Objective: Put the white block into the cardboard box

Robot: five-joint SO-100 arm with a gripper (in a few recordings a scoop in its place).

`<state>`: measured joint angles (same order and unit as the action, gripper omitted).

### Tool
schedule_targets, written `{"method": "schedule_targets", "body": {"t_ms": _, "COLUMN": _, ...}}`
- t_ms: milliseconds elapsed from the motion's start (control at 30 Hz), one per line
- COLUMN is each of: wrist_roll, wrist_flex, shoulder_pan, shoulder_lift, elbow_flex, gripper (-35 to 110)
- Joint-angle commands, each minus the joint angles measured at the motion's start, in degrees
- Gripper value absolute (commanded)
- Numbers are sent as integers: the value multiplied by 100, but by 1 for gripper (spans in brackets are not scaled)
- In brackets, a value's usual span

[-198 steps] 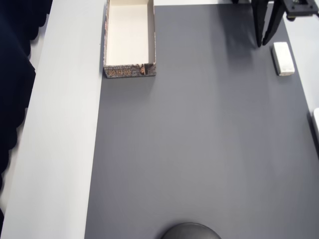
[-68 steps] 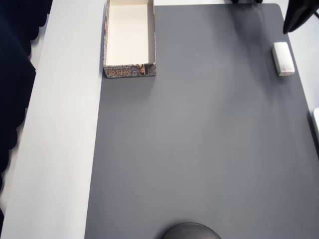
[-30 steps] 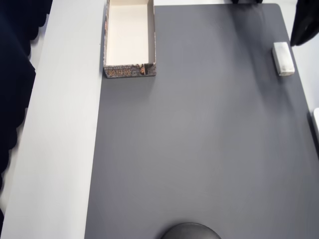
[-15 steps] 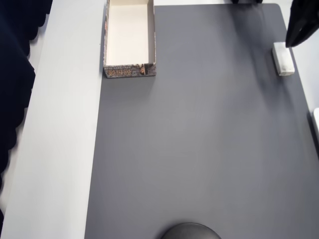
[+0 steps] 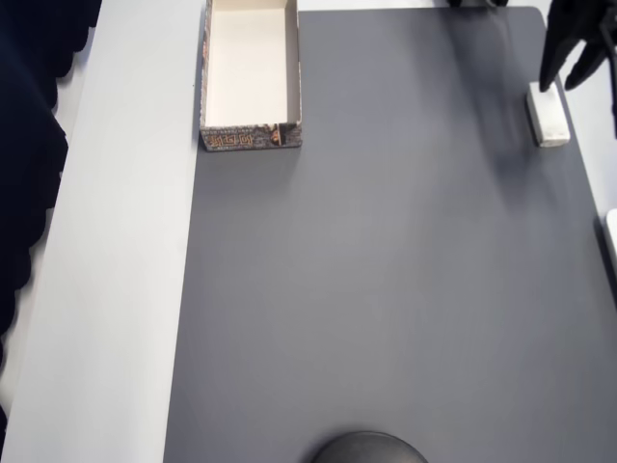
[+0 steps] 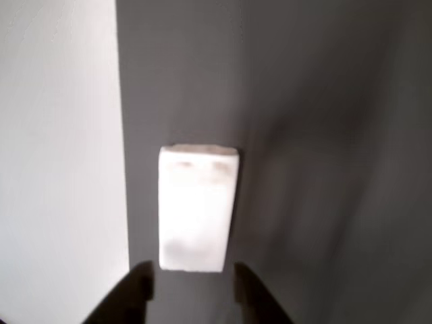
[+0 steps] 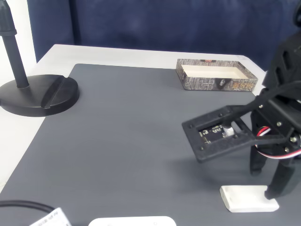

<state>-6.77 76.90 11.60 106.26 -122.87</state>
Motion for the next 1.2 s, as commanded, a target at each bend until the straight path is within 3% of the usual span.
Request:
{"method": "schedule_targets", "body": {"t_ms": 0, "wrist_roll": 79, "wrist_flex": -62, "shoulder_pan": -44, "shoulder_lift": 316, "elbow_flex": -9, "gripper": 20}}
{"method": "schedule_targets", "body": {"t_ms": 1167, "wrist_roll": 352, "wrist_flex": -501, "shoulder_pan": -193, "shoulder_lift": -141, "elbow_flex": -70, "gripper": 23}}
